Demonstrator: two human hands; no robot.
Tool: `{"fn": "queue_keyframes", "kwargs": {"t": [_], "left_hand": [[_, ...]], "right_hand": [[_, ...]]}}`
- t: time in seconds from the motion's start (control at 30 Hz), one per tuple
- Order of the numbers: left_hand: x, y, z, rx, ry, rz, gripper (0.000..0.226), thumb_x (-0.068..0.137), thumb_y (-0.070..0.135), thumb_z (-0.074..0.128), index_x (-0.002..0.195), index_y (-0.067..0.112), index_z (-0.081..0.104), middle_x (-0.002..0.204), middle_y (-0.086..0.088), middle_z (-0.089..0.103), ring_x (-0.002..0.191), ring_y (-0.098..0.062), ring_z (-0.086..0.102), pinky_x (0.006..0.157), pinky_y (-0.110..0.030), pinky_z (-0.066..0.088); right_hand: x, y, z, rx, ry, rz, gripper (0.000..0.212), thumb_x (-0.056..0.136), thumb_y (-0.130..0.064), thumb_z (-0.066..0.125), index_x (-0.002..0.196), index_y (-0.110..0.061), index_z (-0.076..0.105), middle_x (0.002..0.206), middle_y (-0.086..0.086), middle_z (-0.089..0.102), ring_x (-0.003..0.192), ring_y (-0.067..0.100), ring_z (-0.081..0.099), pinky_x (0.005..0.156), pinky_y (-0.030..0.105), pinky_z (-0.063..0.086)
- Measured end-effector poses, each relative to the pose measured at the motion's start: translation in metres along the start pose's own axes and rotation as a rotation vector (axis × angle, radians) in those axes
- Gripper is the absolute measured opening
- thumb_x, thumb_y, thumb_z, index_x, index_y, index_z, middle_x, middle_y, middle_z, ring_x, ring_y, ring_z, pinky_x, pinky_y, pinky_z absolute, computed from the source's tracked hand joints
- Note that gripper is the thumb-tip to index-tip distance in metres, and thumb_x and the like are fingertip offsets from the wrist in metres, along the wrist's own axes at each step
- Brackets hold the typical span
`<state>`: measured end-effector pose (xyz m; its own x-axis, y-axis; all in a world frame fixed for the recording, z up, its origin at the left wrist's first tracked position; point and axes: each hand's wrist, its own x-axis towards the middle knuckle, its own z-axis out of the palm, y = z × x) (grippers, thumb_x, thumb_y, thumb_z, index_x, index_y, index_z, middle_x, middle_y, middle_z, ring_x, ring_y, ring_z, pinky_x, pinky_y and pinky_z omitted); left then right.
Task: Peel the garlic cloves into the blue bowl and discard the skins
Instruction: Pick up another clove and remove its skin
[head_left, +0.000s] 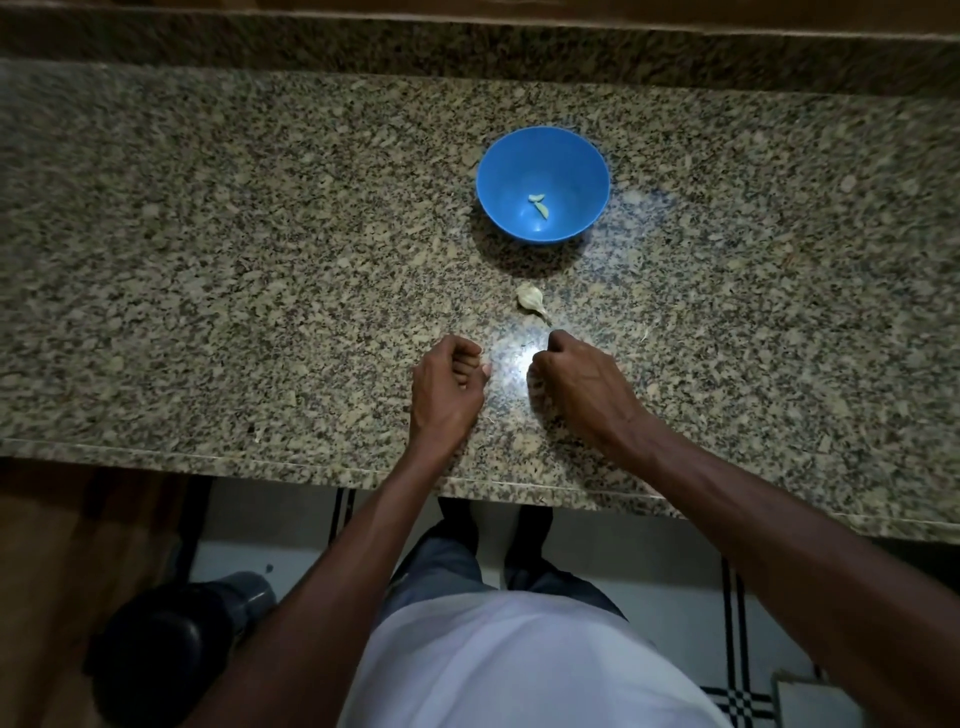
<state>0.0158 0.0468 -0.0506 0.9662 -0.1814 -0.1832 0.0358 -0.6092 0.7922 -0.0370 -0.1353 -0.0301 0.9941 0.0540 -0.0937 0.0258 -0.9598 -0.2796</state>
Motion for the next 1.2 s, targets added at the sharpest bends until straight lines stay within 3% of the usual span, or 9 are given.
{"fn": "queue_keyframes", "kwargs": {"t": [0.13, 0.2, 0.33, 0.4, 0.47, 0.63, 0.83, 1.0, 1.2], "left_hand": [[0.002, 0.002, -0.001, -0.003, -0.012, 0.004, 0.018, 0.091, 0.014, 0.077, 0.102, 0.015, 0.063, 0.088, 0.003, 0.066, 0.079, -0.007, 0.062, 0.065, -0.008, 0.049], [0.002, 0.003, -0.002, -0.004, -0.022, 0.002, 0.018, 0.091, 0.013, 0.077, 0.102, 0.017, 0.063, 0.09, 0.004, 0.066, 0.08, -0.007, 0.063, 0.067, -0.011, 0.051], [0.001, 0.01, -0.005, -0.109, -0.071, 0.017, 0.015, 0.09, 0.012, 0.078, 0.102, 0.018, 0.073, 0.09, 0.007, 0.073, 0.082, -0.005, 0.069, 0.07, -0.019, 0.059], [-0.001, 0.019, -0.006, -0.201, -0.133, 0.027, 0.021, 0.088, 0.011, 0.08, 0.107, 0.019, 0.076, 0.096, 0.008, 0.075, 0.087, -0.002, 0.07, 0.071, -0.015, 0.058], [-0.001, 0.028, -0.006, -0.275, -0.187, 0.051, 0.028, 0.087, 0.01, 0.08, 0.113, 0.018, 0.075, 0.102, 0.007, 0.075, 0.092, 0.0, 0.07, 0.072, -0.013, 0.056], [0.005, 0.034, -0.002, -0.198, -0.159, 0.149, 0.016, 0.092, 0.013, 0.076, 0.107, 0.018, 0.079, 0.101, 0.01, 0.076, 0.093, -0.001, 0.071, 0.079, -0.018, 0.058], [0.01, 0.032, 0.003, 0.028, -0.055, 0.317, 0.014, 0.094, 0.007, 0.072, 0.105, 0.011, 0.079, 0.094, 0.0, 0.078, 0.08, -0.006, 0.071, 0.07, -0.019, 0.059], [0.007, 0.042, 0.009, -0.081, -0.025, 0.114, 0.016, 0.093, 0.025, 0.073, 0.101, 0.013, 0.08, 0.083, 0.011, 0.074, 0.073, 0.001, 0.07, 0.06, -0.019, 0.06], [0.006, 0.043, 0.012, -0.307, -0.059, -0.179, 0.018, 0.087, 0.015, 0.083, 0.102, 0.007, 0.079, 0.087, -0.003, 0.079, 0.076, -0.014, 0.077, 0.069, -0.033, 0.065]], "right_hand": [[0.004, 0.0, 0.003, -0.036, -0.065, -0.066, 0.011, 0.103, -0.007, 0.057, 0.098, -0.004, 0.067, 0.096, 0.007, 0.053, 0.072, 0.019, 0.051, 0.06, 0.034, 0.05], [0.006, 0.003, 0.001, 0.075, -0.034, 0.002, 0.013, 0.1, -0.005, 0.06, 0.094, -0.007, 0.071, 0.093, 0.005, 0.058, 0.073, 0.018, 0.057, 0.062, 0.036, 0.055], [0.011, 0.01, -0.011, 0.949, 0.045, 0.524, 0.013, 0.096, -0.002, 0.072, 0.106, -0.003, 0.078, 0.089, 0.013, 0.079, 0.076, 0.022, 0.077, 0.074, 0.034, 0.065], [0.008, 0.009, -0.016, 1.293, 0.016, 0.624, 0.018, 0.096, -0.003, 0.072, 0.112, 0.003, 0.075, 0.094, 0.021, 0.078, 0.085, 0.031, 0.078, 0.079, 0.039, 0.066], [0.004, 0.007, -0.021, 1.423, -0.03, 0.626, 0.02, 0.095, -0.002, 0.072, 0.113, 0.004, 0.074, 0.099, 0.024, 0.077, 0.088, 0.03, 0.076, 0.079, 0.033, 0.065], [0.002, 0.004, -0.024, 1.401, -0.089, 0.612, 0.019, 0.092, -0.009, 0.077, 0.106, 0.003, 0.077, 0.094, 0.02, 0.079, 0.082, 0.024, 0.074, 0.074, 0.029, 0.063], [0.005, -0.004, -0.024, 1.218, -0.005, 0.607, 0.01, 0.092, -0.013, 0.077, 0.1, -0.006, 0.078, 0.083, 0.009, 0.08, 0.078, 0.025, 0.078, 0.072, 0.033, 0.064], [0.008, -0.009, -0.013, 0.862, 0.174, 0.507, 0.014, 0.093, -0.017, 0.078, 0.104, -0.009, 0.079, 0.085, 0.002, 0.078, 0.067, 0.009, 0.075, 0.061, 0.023, 0.062], [0.008, -0.009, -0.014, 0.694, 0.253, 0.317, 0.012, 0.097, -0.006, 0.069, 0.104, -0.006, 0.079, 0.088, 0.006, 0.08, 0.07, 0.008, 0.073, 0.065, 0.027, 0.064]]}}
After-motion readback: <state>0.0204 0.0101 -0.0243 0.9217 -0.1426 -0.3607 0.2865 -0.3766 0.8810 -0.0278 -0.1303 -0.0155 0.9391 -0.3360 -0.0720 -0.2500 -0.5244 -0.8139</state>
